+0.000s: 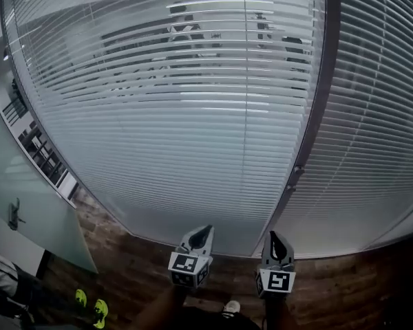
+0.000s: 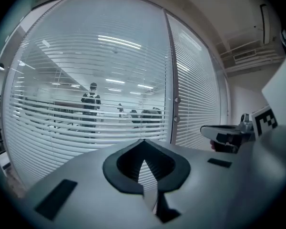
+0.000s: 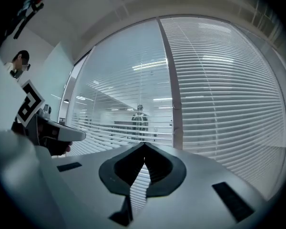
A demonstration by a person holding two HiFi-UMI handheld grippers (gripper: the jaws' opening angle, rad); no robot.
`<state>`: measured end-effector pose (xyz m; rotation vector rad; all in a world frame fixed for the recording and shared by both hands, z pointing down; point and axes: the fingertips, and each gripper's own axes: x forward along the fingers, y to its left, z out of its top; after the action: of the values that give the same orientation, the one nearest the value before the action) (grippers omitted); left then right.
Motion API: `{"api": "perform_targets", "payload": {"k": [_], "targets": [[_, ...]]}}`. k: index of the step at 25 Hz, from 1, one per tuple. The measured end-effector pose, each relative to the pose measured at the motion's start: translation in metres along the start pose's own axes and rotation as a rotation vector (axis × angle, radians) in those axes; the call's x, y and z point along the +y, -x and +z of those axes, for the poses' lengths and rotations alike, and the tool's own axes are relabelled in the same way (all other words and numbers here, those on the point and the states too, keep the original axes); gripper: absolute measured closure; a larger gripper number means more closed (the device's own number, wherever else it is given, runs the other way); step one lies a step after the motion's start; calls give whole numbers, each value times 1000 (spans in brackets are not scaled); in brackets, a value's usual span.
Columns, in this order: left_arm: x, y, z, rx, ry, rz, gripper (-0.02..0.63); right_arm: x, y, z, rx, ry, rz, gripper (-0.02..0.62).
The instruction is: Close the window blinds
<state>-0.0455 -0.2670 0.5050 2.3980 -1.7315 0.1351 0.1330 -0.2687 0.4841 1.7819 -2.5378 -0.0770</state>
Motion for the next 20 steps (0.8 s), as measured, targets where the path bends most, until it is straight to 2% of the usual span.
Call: {"api": "perform_targets", "payload": {"k": [9,14,20], "targets": [[10,-26,11,-24,-37,-8,606,-28,-28,-11,14,-14,-63,592],[8,-32,27,-57,-47,-63,606,-31,-42,10,-22,-27,-44,592],[15,-36,26,-77,-47,-93,606,-49,-56,25,-13,5,-111,592]]}}
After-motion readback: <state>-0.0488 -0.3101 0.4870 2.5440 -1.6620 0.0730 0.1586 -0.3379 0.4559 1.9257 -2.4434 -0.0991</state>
